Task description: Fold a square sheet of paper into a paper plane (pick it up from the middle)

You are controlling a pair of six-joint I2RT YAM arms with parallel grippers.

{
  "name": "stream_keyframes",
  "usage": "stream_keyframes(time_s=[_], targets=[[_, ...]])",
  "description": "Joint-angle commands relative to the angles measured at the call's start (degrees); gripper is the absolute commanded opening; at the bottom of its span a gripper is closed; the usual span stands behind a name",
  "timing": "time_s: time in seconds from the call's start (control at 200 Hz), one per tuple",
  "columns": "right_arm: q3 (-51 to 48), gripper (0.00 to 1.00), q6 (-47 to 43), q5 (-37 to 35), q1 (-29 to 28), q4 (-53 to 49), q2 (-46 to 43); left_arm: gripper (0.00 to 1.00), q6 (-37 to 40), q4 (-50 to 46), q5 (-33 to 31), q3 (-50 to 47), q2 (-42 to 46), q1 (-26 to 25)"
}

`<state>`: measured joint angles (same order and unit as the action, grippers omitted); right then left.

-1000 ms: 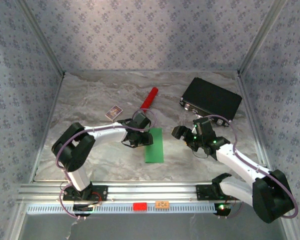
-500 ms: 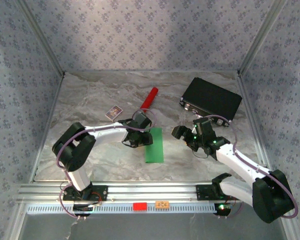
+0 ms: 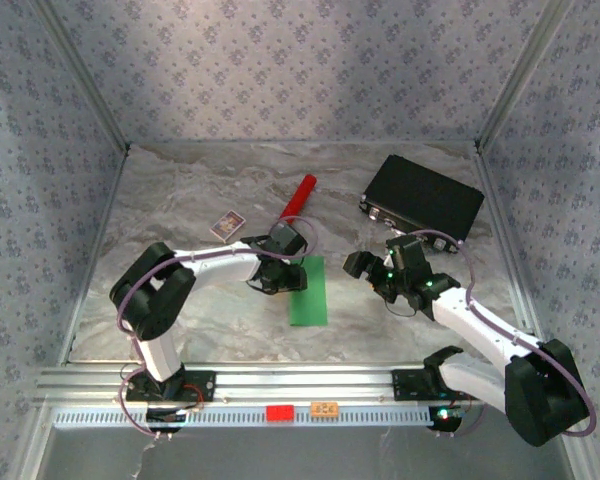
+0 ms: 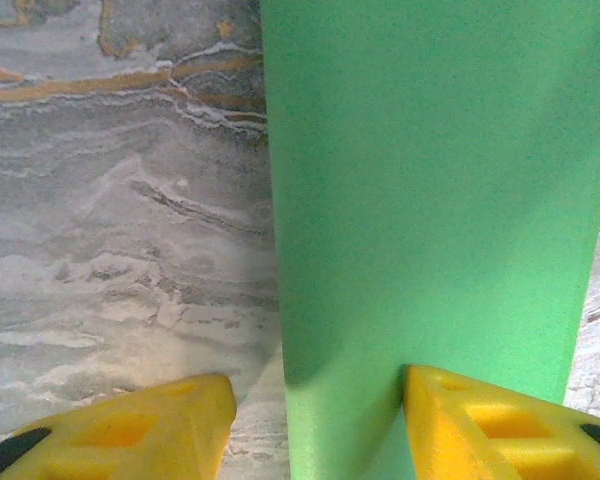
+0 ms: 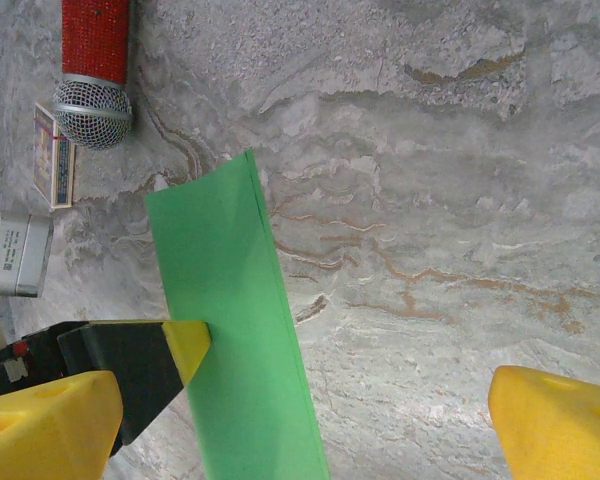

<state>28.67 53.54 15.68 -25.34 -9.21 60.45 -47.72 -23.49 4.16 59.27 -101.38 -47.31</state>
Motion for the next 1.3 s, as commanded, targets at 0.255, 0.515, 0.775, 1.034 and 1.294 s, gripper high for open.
stream_keyframes(time_s=[0.255, 0.515, 0.775, 1.034, 1.294], targets=[[1.43, 0.97, -0.17, -0.46, -0.37, -1.63, -0.24, 0.52, 0.01, -0.14, -4.23, -2.03, -4.13, 0.97], [2.05, 0.97, -0.87, -0.58, -0.7, -2.03, -0.06, 0.53, 0.43, 0.98, -3.04, -2.2, -4.74, 1.13], [1.92, 0.96, -0.73, -0.66, -0.89, -1.86, 0.29, 0.53, 1.99, 0.77, -2.42, -1.35, -5.8, 1.01], [1.83, 0.97, -0.64, -0.51, -0.95, -1.42, 0.88, 0.53, 1.72, 1.02, -2.41, -1.0, -6.28, 0.96], [1.66, 0.95, -1.06, 0.43, -1.21, -0.22, 1.23, 0.53, 1.29, 0.74, -2.83, -1.26, -6.28, 0.93]])
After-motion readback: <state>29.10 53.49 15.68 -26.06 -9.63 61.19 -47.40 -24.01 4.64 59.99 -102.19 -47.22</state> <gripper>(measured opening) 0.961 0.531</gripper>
